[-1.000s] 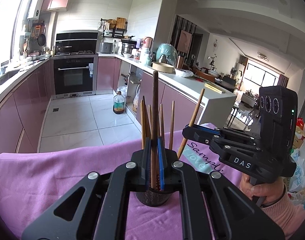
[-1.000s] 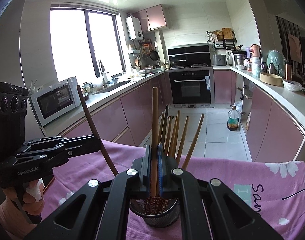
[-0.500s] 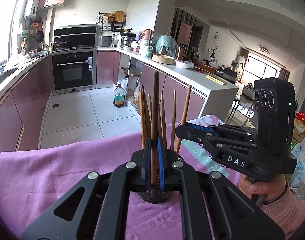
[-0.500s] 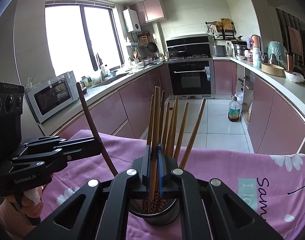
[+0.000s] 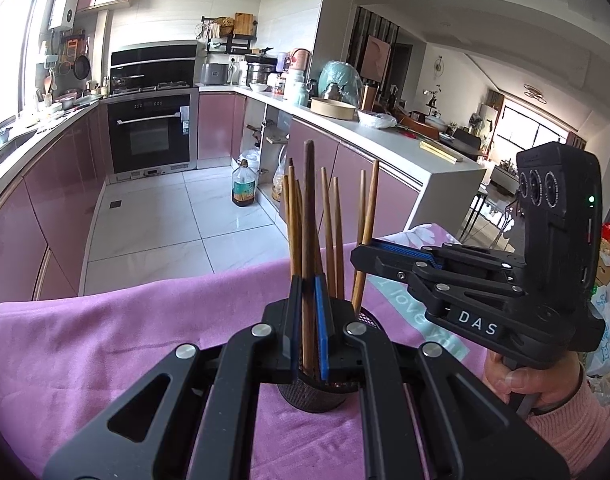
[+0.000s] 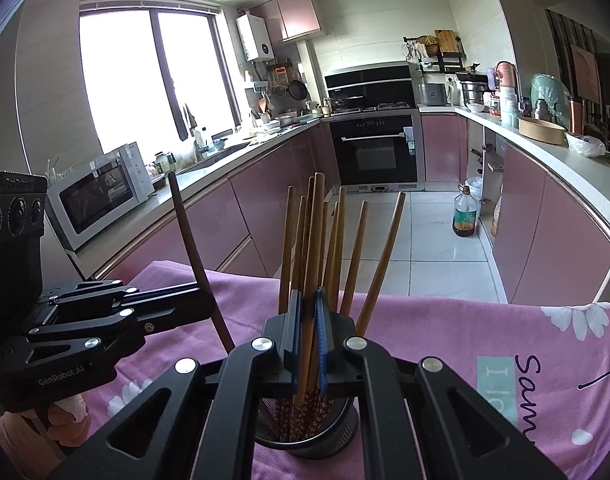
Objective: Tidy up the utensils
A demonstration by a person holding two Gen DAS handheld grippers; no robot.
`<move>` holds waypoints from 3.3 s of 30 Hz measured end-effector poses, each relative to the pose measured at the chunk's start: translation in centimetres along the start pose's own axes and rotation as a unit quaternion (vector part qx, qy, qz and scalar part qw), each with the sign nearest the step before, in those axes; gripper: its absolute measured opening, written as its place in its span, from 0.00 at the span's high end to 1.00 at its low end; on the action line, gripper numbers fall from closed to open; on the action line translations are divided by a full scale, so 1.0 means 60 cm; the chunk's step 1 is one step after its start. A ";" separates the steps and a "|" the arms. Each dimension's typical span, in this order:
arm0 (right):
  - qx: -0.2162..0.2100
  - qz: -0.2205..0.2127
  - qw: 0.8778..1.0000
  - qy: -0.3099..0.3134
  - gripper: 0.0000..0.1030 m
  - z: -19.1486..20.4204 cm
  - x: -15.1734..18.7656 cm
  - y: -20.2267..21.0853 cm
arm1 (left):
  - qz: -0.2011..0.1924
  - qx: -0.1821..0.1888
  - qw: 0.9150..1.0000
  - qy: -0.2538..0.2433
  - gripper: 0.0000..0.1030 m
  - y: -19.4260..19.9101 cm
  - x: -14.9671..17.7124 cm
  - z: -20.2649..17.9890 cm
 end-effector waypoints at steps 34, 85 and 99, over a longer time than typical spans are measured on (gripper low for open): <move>0.067 -0.083 0.994 0.029 0.06 0.021 0.086 0.082 | -0.106 -0.135 0.984 0.049 0.05 0.095 0.111 0.099; 0.127 -0.203 0.970 0.046 0.06 0.075 0.141 0.159 | -0.205 -0.242 0.948 0.025 0.05 0.230 0.218 0.065; 0.127 -0.203 0.970 0.043 0.06 0.071 0.136 0.159 | -0.206 -0.242 0.948 0.021 0.05 0.231 0.214 0.060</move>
Point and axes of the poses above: each gripper's, at about its wrist camera, not at the fingertips, and y roughly against the way its jaws point, z to its left, x to its underside, the point moved 9 cm from there along -y, roughly the way its jaws point, and after that the axes turned 3 degrees about -y, right-handed, at the moved point
